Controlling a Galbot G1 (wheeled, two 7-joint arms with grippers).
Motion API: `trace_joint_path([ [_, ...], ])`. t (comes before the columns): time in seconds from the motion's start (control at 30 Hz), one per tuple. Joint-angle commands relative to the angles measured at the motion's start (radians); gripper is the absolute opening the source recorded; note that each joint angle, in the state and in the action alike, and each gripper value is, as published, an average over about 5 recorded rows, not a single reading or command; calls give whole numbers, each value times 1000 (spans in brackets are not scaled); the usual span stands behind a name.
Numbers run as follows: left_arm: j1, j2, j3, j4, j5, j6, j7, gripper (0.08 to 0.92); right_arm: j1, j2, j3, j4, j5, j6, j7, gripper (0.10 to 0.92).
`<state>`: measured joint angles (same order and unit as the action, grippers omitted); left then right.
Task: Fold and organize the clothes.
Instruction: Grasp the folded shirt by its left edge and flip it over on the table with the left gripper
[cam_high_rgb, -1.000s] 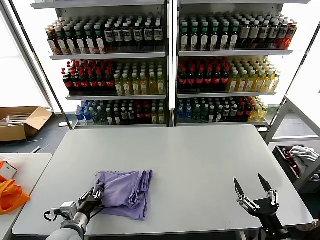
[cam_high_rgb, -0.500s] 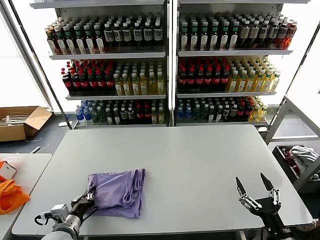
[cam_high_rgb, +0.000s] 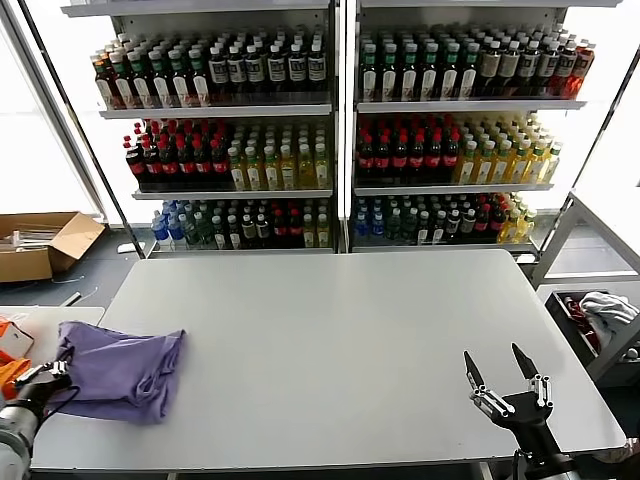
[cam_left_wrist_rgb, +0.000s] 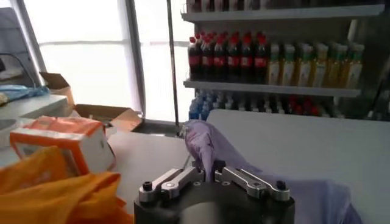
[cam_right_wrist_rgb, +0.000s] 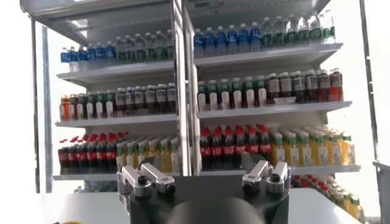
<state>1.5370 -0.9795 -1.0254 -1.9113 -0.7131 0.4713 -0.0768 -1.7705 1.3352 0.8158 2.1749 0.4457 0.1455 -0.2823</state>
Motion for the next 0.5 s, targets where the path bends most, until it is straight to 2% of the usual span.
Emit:
trace_joint_path([
  [0.03, 39, 163, -71, -256, -185, 88, -102, 153, -4, 1, -5, 6, 1, 0, 0, 823],
  [0.13, 18, 129, 207, -416, -304, 104, -286, 153, -12, 5, -4, 12, -5, 2, -1, 823],
  [0.23, -35, 95, 535, -489, -417, 97, -439, 151, -25, 12, 0, 20, -16, 4, -1, 823],
  [0.37, -165, 58, 840, -447, -488, 86, -506, 136, -51, 22, 21, 35, -22, 5, -2, 823],
  [0.5, -319, -11, 1013, -252, -495, 78, -506, 130, -76, 36, 33, 42, -32, 9, -2, 823],
])
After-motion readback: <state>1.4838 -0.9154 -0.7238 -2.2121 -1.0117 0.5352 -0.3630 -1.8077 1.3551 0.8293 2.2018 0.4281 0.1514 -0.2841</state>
